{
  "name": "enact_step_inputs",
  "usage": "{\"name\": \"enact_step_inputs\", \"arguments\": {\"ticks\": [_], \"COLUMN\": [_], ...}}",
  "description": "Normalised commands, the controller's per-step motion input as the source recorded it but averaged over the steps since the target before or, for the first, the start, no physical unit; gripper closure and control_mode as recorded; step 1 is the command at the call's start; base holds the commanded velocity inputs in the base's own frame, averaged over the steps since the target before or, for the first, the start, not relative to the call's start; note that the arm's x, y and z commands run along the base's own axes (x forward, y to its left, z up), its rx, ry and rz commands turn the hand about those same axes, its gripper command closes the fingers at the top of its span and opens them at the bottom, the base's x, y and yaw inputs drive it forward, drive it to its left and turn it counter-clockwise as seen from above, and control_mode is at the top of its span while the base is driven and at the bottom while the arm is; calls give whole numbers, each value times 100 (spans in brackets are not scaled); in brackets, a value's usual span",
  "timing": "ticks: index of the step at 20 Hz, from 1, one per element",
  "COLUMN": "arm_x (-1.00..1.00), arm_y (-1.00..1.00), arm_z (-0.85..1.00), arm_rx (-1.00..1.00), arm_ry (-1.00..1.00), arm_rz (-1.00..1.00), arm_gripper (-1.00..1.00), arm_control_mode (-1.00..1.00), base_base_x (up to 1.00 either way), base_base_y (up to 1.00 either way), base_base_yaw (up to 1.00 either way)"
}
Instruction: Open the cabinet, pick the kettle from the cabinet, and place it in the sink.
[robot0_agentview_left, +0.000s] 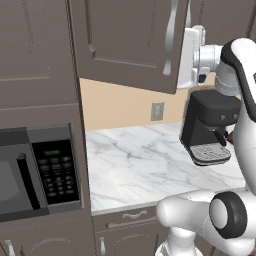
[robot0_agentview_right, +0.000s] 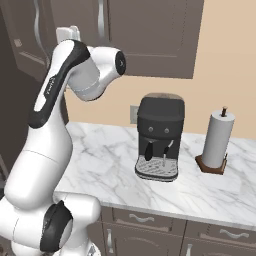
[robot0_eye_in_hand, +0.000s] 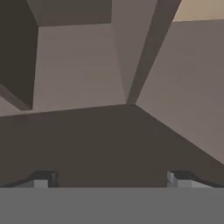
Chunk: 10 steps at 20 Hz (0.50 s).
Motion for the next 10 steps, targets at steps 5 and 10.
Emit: {"name": "enact_step_inputs", "arguments": {"ticks": [5, 10], "arm_x": [-56, -59], "arm_y": [29, 36], "arm_z": [0, 0], "arm_rx": [-2, -5], "arm_ry": [0, 0], "arm_rz": [20, 14], "arm_gripper": [-100, -100], "arm_control_mode": [-100, -100], "base_base_x": [0, 0], "base_base_y": [0, 0], "base_base_yaw": [0, 0]}}
